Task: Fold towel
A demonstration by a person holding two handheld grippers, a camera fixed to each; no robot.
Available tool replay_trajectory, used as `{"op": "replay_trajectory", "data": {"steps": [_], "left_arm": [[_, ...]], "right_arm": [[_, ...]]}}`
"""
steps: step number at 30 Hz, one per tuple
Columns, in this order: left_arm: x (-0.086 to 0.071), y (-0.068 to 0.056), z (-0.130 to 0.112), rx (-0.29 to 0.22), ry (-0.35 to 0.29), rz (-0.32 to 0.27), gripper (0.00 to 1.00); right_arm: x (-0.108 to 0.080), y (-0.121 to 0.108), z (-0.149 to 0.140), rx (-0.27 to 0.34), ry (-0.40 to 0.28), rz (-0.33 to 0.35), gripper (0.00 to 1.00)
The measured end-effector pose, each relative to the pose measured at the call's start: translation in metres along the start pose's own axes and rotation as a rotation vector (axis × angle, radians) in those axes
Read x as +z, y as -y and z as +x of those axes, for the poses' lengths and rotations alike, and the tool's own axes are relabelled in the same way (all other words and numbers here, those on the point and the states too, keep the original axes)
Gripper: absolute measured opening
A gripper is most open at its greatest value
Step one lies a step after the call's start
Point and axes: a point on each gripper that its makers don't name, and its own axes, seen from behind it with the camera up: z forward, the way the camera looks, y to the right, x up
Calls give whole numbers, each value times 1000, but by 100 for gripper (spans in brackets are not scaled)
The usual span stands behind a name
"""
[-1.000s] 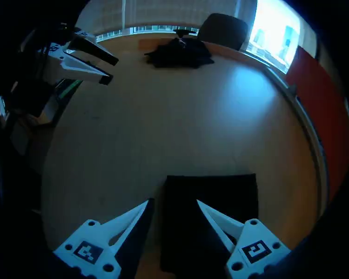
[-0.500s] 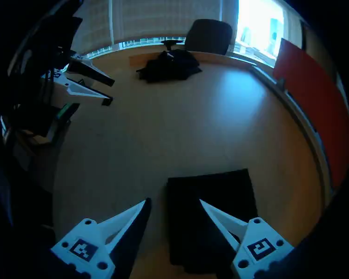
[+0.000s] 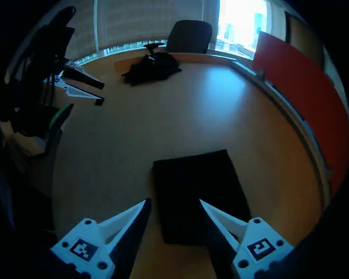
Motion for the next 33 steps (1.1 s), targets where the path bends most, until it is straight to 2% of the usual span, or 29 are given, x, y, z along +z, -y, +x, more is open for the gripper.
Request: {"op": "replay_trajectory", "data": {"steps": [12,24,33], "left_arm": [[1,-6,1,18,3,-7,98],[-1,-8,4,24,1,-8,99],[1,-10,6,26,2,-11,98]], "right_arm": [[-22,-5,-20,37,-5,-46,70],[-35,-7,-26,59,-16,-67,70],[-41,-5,-43,83,2,-73,70]]}}
